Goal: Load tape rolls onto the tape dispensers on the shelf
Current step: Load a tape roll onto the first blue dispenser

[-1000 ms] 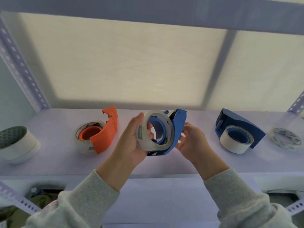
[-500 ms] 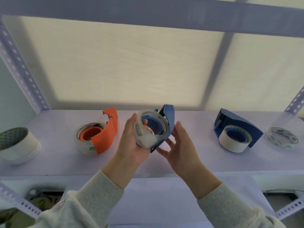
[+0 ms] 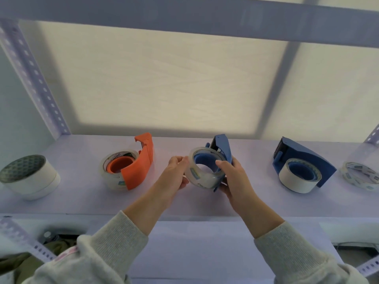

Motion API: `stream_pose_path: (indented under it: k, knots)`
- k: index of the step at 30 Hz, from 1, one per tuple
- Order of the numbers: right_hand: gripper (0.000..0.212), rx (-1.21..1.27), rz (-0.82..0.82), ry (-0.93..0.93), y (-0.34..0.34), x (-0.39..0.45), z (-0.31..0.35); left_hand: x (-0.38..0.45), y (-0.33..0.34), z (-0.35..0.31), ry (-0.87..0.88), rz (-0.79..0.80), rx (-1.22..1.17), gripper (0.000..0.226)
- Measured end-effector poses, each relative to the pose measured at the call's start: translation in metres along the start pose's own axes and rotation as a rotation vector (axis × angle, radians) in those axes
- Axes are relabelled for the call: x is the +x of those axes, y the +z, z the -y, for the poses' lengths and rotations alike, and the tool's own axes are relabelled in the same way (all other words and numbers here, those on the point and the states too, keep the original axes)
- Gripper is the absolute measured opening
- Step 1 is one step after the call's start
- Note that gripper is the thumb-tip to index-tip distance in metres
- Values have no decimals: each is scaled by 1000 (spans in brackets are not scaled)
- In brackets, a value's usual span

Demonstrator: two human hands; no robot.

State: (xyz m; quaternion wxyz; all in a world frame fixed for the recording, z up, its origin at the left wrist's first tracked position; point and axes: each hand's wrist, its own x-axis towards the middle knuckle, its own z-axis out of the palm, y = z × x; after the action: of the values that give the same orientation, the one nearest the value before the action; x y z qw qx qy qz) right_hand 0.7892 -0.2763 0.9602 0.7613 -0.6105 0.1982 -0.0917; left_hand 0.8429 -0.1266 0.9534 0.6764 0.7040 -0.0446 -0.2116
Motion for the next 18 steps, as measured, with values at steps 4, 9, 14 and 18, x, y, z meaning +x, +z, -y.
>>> stream_pose_path:
  k: [4,9,14,18]
  knots:
    - [34,-154,-93,-21,-2,9,3,-1,-1,-1,-18,23,130,23]
    - [19,-260,-121,-43,-3,10,6,-2,2,2,-52,-1,194,23]
    - [18,-251,-175,-76,1,8,6,-1,6,1,-6,-19,318,24]
    - [15,-271,-233,-71,0,8,2,2,7,3,25,-17,398,27]
